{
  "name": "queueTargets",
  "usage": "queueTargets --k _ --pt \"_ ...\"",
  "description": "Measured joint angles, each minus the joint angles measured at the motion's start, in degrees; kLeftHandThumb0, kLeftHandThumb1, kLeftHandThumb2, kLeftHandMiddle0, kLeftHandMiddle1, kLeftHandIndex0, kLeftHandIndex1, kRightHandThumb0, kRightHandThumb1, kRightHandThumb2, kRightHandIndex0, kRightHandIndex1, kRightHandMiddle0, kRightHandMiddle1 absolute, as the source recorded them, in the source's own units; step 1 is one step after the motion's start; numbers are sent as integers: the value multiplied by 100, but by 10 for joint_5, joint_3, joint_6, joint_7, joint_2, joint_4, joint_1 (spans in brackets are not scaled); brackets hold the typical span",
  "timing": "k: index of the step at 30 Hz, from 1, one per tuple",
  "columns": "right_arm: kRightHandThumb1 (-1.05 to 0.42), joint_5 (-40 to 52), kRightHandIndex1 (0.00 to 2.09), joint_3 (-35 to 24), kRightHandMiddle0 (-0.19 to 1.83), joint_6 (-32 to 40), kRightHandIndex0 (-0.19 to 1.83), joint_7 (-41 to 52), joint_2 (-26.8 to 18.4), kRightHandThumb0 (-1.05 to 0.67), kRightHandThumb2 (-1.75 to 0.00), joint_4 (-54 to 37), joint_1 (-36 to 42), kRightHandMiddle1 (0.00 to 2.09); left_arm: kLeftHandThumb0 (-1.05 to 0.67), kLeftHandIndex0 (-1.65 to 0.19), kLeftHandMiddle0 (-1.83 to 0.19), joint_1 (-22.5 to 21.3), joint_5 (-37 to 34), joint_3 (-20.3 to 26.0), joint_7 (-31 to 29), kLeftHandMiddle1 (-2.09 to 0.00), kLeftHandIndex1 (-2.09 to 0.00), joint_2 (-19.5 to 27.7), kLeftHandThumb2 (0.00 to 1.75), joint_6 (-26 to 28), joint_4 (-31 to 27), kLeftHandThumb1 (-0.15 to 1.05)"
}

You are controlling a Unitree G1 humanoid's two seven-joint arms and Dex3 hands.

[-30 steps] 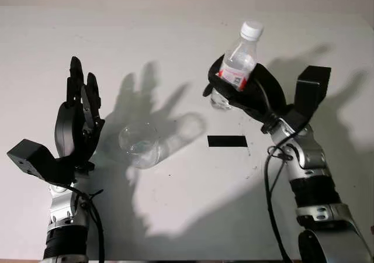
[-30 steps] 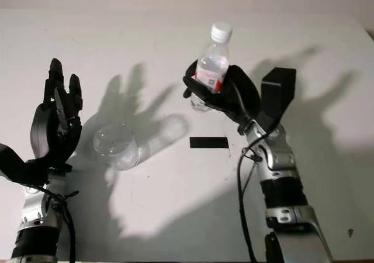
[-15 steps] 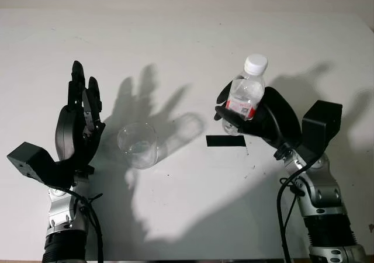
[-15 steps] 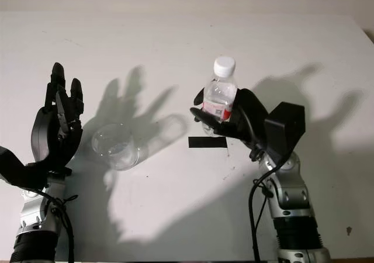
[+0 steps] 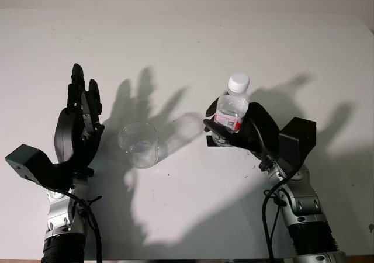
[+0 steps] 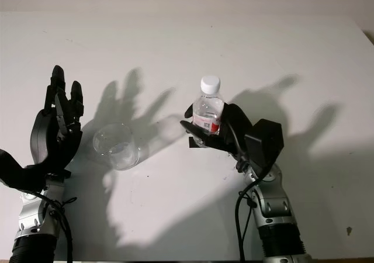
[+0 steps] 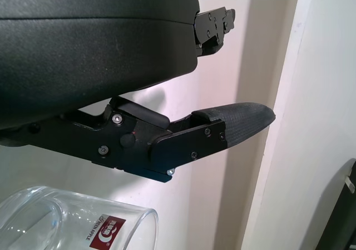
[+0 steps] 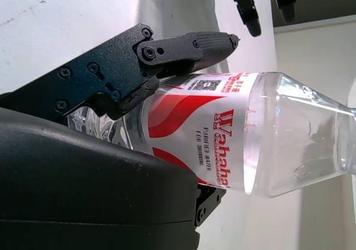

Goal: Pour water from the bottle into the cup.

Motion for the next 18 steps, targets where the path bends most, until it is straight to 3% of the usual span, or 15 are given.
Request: queueTargets --k 10,18 --pt "-105 20 209 -10 65 6 89 5 10 -52 -44 11 -4 209 -70 19 19 0 -1 3 -9 0 0 1 71 -1 0 105" --pt "-105 27 209 -13 31 16 52 25 4 -55 -34 -9 10 209 -70 19 19 0 1 7 -10 0 0 4 72 -5 1 105"
